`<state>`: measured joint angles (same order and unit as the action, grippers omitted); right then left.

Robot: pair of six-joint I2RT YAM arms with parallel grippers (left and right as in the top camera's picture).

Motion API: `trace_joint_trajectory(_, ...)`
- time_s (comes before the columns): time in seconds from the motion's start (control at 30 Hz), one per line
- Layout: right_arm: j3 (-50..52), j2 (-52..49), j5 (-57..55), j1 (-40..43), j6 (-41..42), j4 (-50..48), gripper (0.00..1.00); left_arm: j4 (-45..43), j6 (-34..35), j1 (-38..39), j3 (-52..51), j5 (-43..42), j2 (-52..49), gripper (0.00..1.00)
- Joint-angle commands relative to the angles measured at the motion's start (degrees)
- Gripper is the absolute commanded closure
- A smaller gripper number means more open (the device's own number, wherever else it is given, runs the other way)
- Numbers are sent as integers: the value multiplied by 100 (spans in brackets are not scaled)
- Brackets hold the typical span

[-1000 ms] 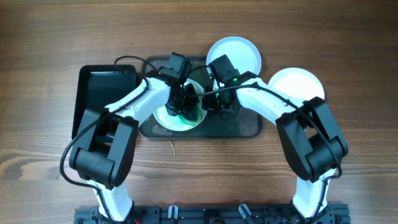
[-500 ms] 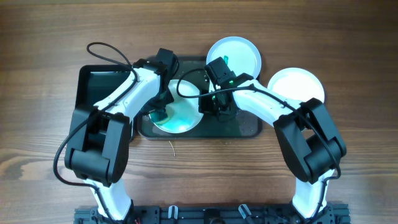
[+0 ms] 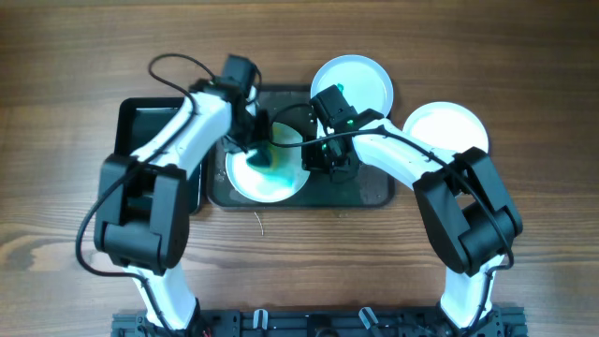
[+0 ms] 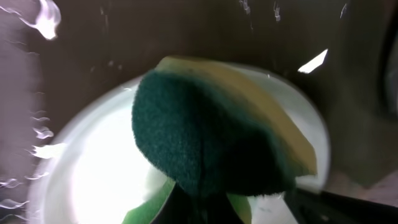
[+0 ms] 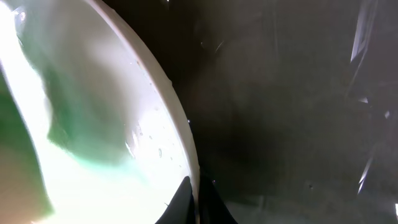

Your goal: Clean dirty plates on tray and stack at the side

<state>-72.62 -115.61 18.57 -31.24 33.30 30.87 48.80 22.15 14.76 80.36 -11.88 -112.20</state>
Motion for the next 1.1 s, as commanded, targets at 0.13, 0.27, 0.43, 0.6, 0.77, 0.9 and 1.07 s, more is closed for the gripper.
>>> trace_joint_trajectory(0.13,20,181,-485,-11,-380,107,96,1261,142,-1161,1521,52,-17,96)
trace_joint_trajectory(0.27,-20,780,-1412,-133,-485,262,96,1587,140,-1228,1523,37,-20,96)
trace_joint_trajectory(0.43,-24,1668,-3353,-575,-693,656,96,1596,140,-1073,1523,63,-20,96)
trace_joint_trajectory(0.6,-24,2319,-5399,-1252,-986,761,96,1598,142,-1073,1523,59,-20,96)
trace_joint_trajectory(0.77,-24,2588,-7455,-1917,-1611,739,96,1598,142,-1073,1523,59,-20,96)
trace_joint_trajectory(0.9,-24,2586,-9027,-2426,-2164,708,96,1596,142,-1051,1523,61,-20,96)
trace_joint_trajectory(1.07,-24,2586,-10290,-2793,-3119,129,96,1578,142,-1047,1523,61,-20,96)
